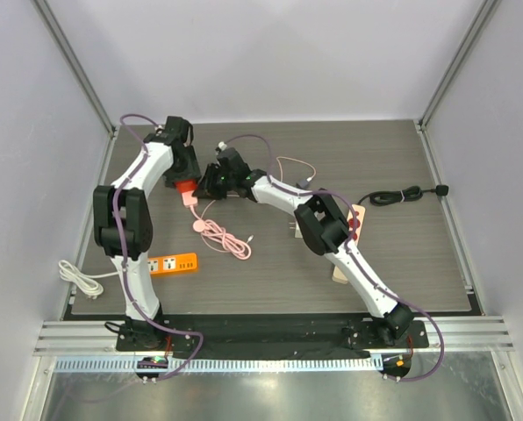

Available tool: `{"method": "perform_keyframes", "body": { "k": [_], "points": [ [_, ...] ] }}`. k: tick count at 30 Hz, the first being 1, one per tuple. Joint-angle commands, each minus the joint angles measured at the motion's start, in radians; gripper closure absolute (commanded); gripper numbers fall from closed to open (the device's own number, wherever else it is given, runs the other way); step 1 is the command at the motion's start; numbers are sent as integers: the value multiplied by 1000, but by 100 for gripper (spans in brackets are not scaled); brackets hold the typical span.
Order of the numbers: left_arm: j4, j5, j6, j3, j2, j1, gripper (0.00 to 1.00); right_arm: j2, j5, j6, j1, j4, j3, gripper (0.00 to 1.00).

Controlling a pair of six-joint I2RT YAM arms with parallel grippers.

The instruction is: Pull the plug off the socket

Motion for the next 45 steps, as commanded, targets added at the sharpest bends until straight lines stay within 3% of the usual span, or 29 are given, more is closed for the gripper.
{"method": "perform_keyframes", "body": {
  "k": [1, 3, 7, 9, 14, 20, 24, 28, 34, 38, 45],
  "points": [
    [-38, -7, -28, 88, -48, -38, 100, 92, 155, -50, 5, -148, -7, 78],
    [-47, -118, 9, 89, -57, -55, 100, 92, 157, -56, 5, -150, -2, 78],
    [29, -40, 33, 25, -103, -61, 100, 84, 79, -82, -3, -89, -17, 73],
    [30, -23, 49, 28, -97, -64, 100, 47, -27, -76, -18, 49, -92, 68],
    [10, -31, 86, 42, -82, -64, 100, -94, -76, -75, -76, 258, -299, 59],
    [40, -15, 125, 14, -117, -64, 100, -163, -127, -133, -147, 315, -355, 50],
    [37, -43, 150, 11, -112, -66, 100, -169, -188, -54, -178, 425, -393, 48],
    [50, -3, 158, 2, -109, -66, 100, -145, -196, -26, -185, 445, -366, 47],
    [66, 12, 168, -23, -117, -84, 100, 10, -228, 54, -188, 330, -47, 41],
    [51, 12, 168, -1, -100, -93, 100, 24, -233, 176, -179, 424, -100, 36],
    [59, 47, 153, 0, -120, -93, 100, 9, -202, 258, -139, 375, -128, 36]
  ]
}}
